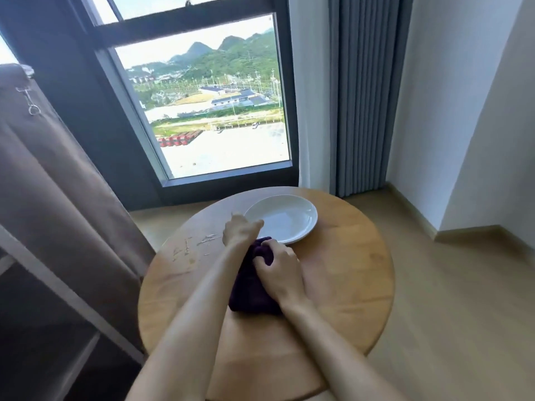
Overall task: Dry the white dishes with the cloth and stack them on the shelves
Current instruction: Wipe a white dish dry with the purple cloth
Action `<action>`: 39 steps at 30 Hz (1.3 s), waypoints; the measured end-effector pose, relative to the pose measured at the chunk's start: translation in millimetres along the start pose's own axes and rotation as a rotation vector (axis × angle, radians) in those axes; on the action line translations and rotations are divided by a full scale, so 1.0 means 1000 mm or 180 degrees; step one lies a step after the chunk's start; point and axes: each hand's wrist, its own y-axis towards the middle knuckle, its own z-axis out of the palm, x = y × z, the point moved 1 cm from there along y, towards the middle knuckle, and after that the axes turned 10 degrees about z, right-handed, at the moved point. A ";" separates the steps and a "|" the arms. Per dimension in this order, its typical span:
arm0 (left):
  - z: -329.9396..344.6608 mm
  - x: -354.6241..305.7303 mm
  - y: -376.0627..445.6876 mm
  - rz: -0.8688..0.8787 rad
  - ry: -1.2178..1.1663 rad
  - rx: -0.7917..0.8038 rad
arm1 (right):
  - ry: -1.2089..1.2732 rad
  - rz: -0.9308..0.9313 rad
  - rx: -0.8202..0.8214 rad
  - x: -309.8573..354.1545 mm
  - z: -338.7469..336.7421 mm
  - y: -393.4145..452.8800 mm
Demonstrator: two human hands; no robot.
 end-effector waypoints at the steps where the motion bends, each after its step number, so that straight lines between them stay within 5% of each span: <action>1: 0.005 0.002 0.008 -0.0187 -0.0067 0.0040 | 0.0041 0.0018 0.0005 -0.002 0.000 0.002; 8: 0.014 0.016 0.038 -0.0563 -0.0198 0.0108 | 0.0236 0.0037 -0.0053 -0.006 0.002 0.009; 14: 0.000 0.012 0.030 -0.0573 -0.1949 -0.0157 | 0.0566 0.0255 -0.0211 -0.009 0.000 0.011; 17: -0.024 0.018 0.007 -0.0516 -0.2344 -0.0460 | 0.1038 0.0437 -0.0861 -0.008 -0.008 0.005; 20: -0.049 0.040 -0.022 -0.0694 -0.2814 -0.1047 | 0.0522 0.0241 -0.1466 0.007 -0.023 0.012; 26: -0.076 0.081 -0.091 -0.0788 -0.3367 -0.1931 | -0.1820 0.0049 0.0746 0.048 -0.021 0.003; 28: -0.077 0.087 -0.108 -0.0871 -0.3528 -0.2138 | -0.2392 0.0106 0.0982 0.043 -0.007 -0.014; 35: -0.077 0.105 -0.152 -0.0865 -0.3645 -0.2280 | -0.0204 0.0256 -0.0568 0.077 -0.023 -0.016; 39: -0.066 0.104 -0.160 -0.0839 -0.3344 -0.2104 | 0.0049 -0.0500 -0.0381 0.112 -0.019 -0.039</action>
